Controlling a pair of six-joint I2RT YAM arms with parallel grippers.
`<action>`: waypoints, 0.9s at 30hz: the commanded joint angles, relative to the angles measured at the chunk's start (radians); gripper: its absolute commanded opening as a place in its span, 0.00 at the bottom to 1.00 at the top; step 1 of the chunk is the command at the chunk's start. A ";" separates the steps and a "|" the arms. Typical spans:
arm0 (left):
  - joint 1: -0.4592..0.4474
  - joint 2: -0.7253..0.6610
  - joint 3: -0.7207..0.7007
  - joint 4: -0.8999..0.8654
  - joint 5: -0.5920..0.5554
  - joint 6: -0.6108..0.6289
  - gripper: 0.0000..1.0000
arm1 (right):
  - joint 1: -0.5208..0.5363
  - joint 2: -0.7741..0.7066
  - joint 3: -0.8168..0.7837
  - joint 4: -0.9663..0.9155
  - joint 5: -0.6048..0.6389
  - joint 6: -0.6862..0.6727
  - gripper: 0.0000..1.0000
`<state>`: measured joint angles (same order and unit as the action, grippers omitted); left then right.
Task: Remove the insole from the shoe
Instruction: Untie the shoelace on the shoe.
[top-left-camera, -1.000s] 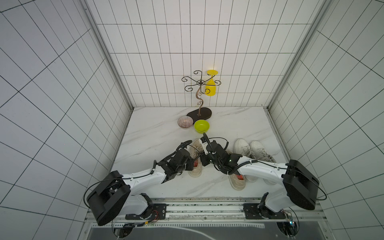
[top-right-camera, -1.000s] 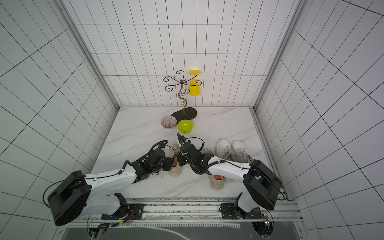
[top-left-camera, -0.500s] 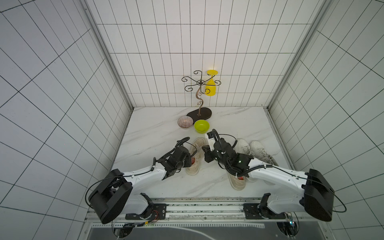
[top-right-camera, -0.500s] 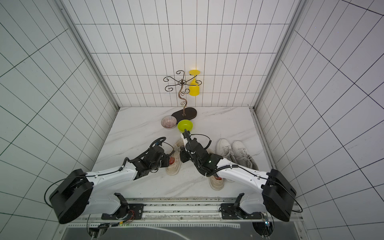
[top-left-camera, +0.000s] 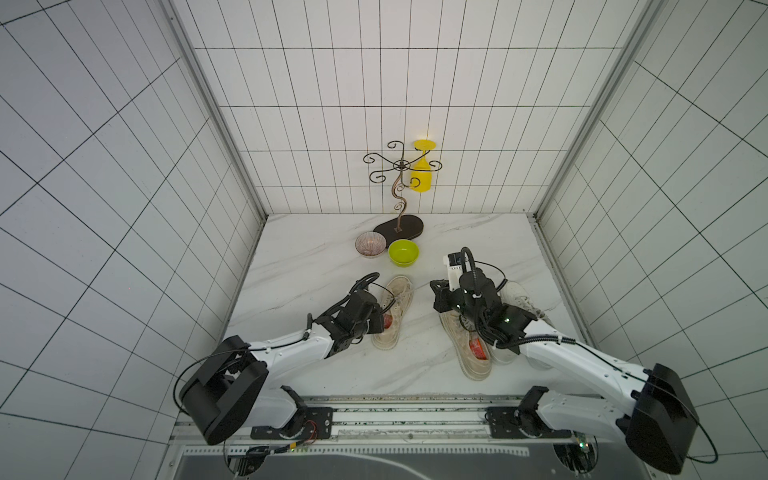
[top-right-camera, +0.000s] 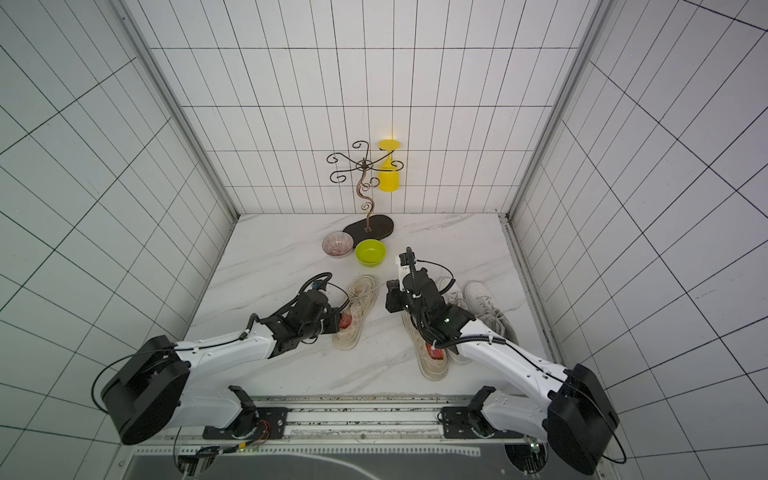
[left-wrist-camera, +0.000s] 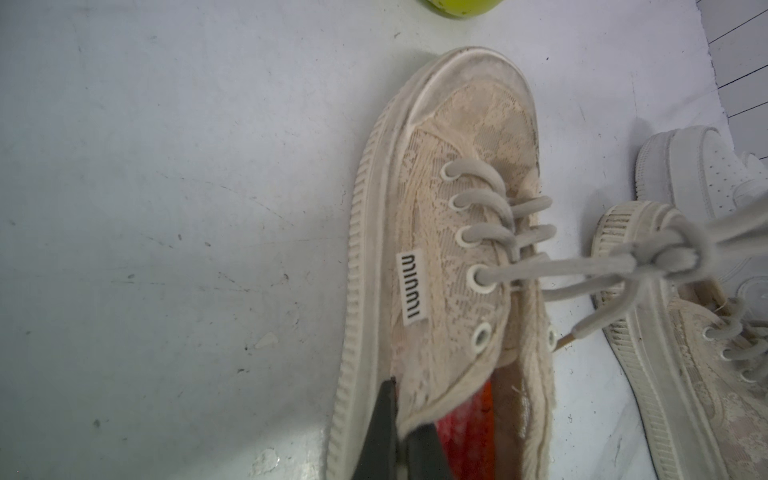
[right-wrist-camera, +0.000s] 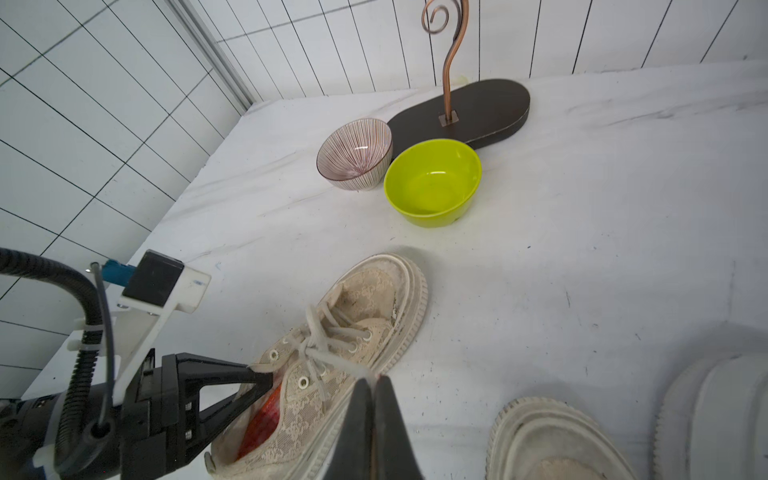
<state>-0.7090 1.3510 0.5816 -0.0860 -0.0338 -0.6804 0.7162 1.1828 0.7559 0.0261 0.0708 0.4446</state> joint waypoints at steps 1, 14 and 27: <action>-0.034 0.018 0.025 -0.028 -0.042 0.039 0.00 | -0.056 0.039 0.027 -0.021 -0.110 0.035 0.00; -0.031 -0.018 -0.031 -0.024 -0.065 0.096 0.00 | -0.195 0.023 0.023 -0.007 -0.172 0.070 0.00; -0.065 -0.096 -0.055 0.044 0.055 0.163 0.00 | -0.192 0.305 0.211 -0.093 -0.164 0.010 0.36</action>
<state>-0.7647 1.2842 0.5350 -0.0826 -0.0200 -0.5404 0.5240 1.4700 0.8177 -0.0200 -0.1005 0.4801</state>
